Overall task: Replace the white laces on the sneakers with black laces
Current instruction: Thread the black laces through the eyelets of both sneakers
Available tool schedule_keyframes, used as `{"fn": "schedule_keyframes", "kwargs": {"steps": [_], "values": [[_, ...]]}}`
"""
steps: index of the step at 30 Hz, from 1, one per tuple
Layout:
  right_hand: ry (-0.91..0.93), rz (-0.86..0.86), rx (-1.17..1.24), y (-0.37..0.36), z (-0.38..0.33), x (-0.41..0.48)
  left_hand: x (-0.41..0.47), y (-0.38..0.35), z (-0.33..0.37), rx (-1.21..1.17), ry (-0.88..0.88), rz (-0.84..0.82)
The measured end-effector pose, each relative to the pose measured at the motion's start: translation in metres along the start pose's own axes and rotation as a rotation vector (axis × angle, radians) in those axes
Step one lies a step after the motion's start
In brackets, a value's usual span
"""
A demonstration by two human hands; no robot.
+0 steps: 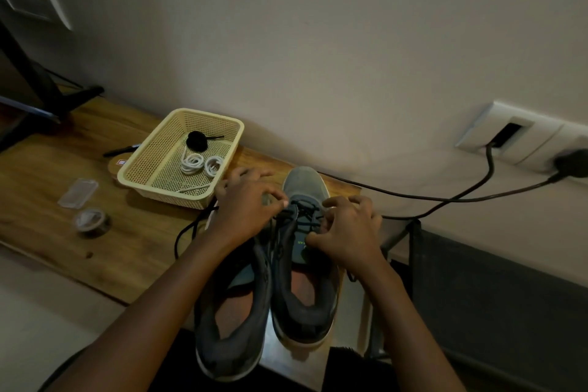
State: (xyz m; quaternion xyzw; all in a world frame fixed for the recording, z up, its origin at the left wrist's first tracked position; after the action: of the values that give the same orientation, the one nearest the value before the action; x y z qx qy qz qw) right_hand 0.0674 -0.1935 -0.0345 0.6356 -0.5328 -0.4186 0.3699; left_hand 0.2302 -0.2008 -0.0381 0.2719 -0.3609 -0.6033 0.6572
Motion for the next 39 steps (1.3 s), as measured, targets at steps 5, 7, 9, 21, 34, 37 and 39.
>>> {"fn": "schedule_keyframes", "kwargs": {"steps": [5,7,9,21,34,37,39], "values": [[0.006,0.001,0.011,0.000,0.002,0.001,-0.001,-0.018,0.002,0.127,-0.056,-0.184],[0.006,0.006,0.011,0.000,0.002,0.001,-0.001,-0.019,0.003,0.138,-0.070,-0.197],[0.006,0.008,0.007,0.000,0.002,0.002,-0.001,-0.017,0.005,0.140,-0.073,-0.167],[0.038,0.003,-0.022,-0.001,0.005,0.004,-0.001,-0.008,-0.004,0.002,0.039,-0.089],[0.059,-0.024,-0.002,-0.006,0.005,0.010,0.007,0.024,-0.025,-0.263,0.018,0.188],[0.043,-0.022,0.008,-0.009,0.008,0.011,0.006,0.009,-0.011,-0.147,-0.037,0.064],[0.040,-0.019,0.010,-0.010,0.009,0.012,0.003,-0.004,0.001,-0.058,-0.071,-0.035]]}}
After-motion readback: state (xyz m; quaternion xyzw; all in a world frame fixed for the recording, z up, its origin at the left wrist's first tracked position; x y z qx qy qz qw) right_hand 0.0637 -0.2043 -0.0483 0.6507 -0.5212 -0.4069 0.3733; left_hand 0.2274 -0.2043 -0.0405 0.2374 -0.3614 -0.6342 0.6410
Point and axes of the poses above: each hand's wrist, its own x-axis towards the middle knuckle, its own y-axis out of the back of the hand, z = x × y, the point moved 10 cm from there along x, towards the middle knuckle, and after that the axes turned 7 degrees about -y, right-handed, at the moved point
